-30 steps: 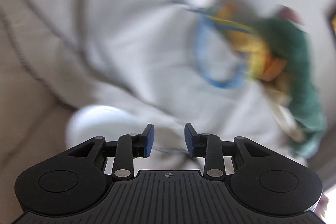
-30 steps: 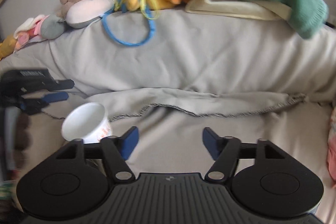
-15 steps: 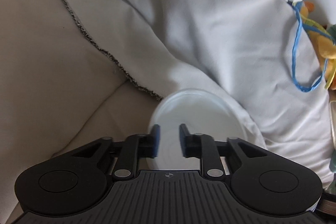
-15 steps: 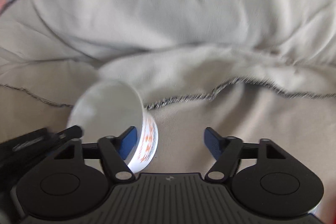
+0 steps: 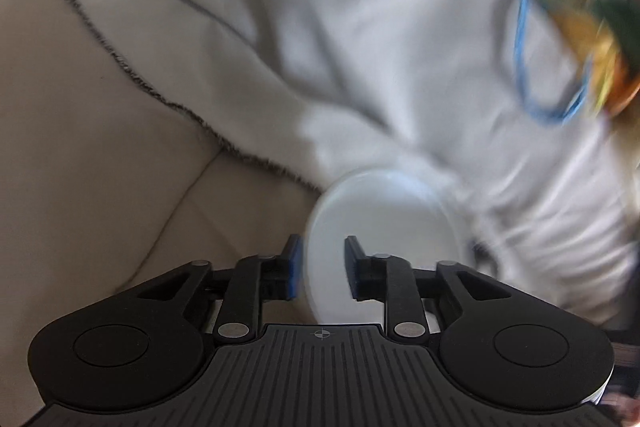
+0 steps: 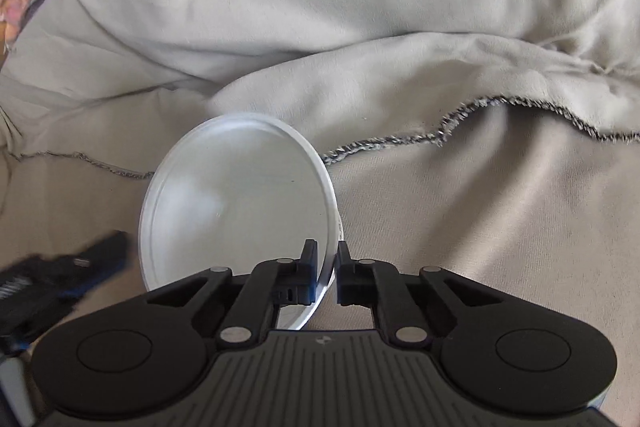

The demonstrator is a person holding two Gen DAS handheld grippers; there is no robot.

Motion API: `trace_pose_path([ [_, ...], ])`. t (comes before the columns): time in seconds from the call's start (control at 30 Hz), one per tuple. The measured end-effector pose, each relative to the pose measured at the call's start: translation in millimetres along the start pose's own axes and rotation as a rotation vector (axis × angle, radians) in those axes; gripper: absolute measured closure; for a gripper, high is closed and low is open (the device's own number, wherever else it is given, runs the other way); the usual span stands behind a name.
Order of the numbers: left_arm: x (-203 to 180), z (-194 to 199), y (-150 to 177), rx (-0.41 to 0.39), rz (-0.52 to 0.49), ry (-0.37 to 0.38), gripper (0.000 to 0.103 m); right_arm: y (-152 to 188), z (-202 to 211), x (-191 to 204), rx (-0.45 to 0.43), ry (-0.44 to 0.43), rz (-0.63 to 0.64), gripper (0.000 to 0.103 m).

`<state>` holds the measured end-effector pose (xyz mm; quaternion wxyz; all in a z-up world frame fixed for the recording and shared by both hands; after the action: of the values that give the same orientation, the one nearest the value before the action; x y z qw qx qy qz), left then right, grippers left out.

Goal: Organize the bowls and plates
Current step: 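Release the nested bowls and grasp the small white bowl with the right gripper, then carry the small white printed bowl toward the nested blue bowl with the right gripper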

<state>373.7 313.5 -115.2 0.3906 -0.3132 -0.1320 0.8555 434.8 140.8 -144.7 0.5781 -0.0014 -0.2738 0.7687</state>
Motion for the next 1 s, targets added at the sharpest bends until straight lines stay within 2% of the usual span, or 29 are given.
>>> trace_pose_path([
  [0.07,-7,-15,3,0.017,-0.030,-0.072,0.071,1,1,-12,0.010,-0.005,-0.017,0.094],
  [0.13,-13,-27,9,0.056,-0.022,-0.064,0.071,1,4,-25,0.022,-0.044,-0.053,0.094],
  [0.2,-27,-33,15,0.095,-0.022,-0.014,0.079,2,10,-36,0.020,-0.073,-0.061,0.094],
  [0.3,-60,-32,25,0.125,-0.075,0.048,0.076,7,31,-52,-0.023,-0.082,-0.029,0.094],
  [0.37,-86,-31,35,0.150,-0.107,0.070,0.076,10,51,-68,-0.063,-0.061,-0.007,0.093],
  [0.43,-109,-33,51,0.211,-0.110,0.096,0.076,15,71,-89,-0.090,-0.034,-0.005,0.093],
  [0.53,-135,-43,79,0.305,-0.102,0.149,0.076,23,95,-128,-0.113,0.003,-0.044,0.093],
  [0.63,-155,-54,104,0.376,-0.141,0.173,0.076,27,103,-167,-0.146,0.027,-0.091,0.093],
  [0.77,-169,-56,122,0.395,-0.261,0.137,0.074,41,103,-204,-0.176,0.006,-0.158,0.083],
  [0.8,-171,-52,125,0.416,-0.261,0.129,0.073,42,100,-210,-0.165,0.006,-0.175,0.076],
  [0.9,-173,-39,132,0.462,-0.230,0.110,0.074,41,105,-217,-0.175,-0.014,-0.187,0.074],
  [1.0,-178,-24,133,0.459,-0.227,0.112,0.074,40,109,-215,-0.186,-0.020,-0.156,0.066],
])
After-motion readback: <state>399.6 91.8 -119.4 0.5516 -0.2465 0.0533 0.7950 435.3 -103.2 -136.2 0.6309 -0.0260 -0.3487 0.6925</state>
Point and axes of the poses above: each gripper's, at about its wrist camera, not at the fingertips, and z roughly against the way its jaws point, x to its left, y to its underside, the point moved 8 cm from there along -z, roughly the way its jaws point, and after that the axes turned 2 degrees about x, right-handed, at the moved point
